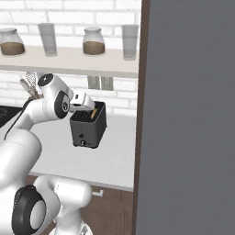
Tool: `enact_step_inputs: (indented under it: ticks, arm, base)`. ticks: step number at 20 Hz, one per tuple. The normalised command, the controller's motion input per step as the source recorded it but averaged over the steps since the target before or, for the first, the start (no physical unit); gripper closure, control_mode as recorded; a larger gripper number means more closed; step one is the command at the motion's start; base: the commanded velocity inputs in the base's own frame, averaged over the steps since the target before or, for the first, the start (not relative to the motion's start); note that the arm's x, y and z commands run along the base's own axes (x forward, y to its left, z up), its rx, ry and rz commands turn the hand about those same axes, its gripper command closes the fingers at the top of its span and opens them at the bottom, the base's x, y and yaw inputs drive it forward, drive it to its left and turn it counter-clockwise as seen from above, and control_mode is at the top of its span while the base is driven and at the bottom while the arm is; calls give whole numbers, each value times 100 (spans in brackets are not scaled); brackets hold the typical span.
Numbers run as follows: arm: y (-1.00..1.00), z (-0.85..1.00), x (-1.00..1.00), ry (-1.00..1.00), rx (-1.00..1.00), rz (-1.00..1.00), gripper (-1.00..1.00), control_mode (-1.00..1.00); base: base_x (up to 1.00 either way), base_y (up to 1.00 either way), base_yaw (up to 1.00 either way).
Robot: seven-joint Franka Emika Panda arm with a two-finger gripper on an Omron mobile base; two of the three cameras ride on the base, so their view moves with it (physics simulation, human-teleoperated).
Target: Start the toaster. Once the lever pops up, take the bread to the plate on the dining counter.
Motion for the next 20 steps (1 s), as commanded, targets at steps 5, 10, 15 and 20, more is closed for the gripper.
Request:
enact_step_inputs:
  ticks: [5,10,15,20]
  arm:
    - [0,0,0,0,0,0,-100,-100]
    - [0,0,0,0,0,0,-100,-100]
    - [0,0,0,0,0,0,-100,-100]
    - [0,0,0,0,0,0,-100,-100]
  base:
    - [0,0,0]
    - [0,0,0]
    - [0,0,0]
    - [0,0,0]
